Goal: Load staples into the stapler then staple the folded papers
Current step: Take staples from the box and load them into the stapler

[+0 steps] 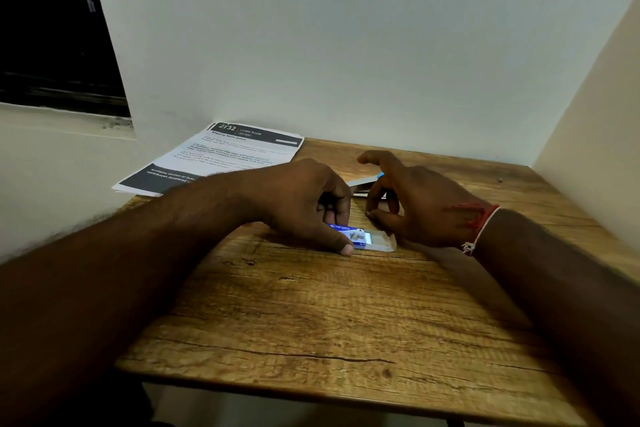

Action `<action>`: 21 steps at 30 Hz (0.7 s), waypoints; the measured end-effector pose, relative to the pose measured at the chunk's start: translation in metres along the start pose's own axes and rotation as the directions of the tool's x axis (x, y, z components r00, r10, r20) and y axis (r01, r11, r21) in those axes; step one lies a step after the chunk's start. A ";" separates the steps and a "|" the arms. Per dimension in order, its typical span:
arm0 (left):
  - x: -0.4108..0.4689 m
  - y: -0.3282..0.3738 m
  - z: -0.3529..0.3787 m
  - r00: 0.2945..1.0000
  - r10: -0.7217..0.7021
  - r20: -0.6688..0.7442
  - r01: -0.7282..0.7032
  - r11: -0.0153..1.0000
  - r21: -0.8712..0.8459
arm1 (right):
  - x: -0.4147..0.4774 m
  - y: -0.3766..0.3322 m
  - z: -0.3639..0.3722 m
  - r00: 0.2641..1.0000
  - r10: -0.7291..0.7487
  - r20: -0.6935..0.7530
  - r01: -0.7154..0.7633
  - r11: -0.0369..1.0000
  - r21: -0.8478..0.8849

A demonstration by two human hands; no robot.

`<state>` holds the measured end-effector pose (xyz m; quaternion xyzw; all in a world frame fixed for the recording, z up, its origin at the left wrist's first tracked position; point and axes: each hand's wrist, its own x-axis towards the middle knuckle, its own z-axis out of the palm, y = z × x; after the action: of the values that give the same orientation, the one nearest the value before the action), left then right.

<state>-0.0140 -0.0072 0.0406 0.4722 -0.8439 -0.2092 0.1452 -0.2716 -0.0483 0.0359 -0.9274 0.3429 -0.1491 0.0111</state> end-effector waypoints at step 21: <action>-0.003 -0.003 -0.002 0.998 -0.045 -0.032 0.046 0.999 0.019 | -0.012 -0.021 -0.028 0.997 -0.032 0.069 0.023 0.990 0.137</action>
<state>-0.0096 -0.0069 0.0413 0.4960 -0.8326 -0.1966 0.1488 -0.2755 -0.0224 0.0617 -0.9338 0.3185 -0.1393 0.0842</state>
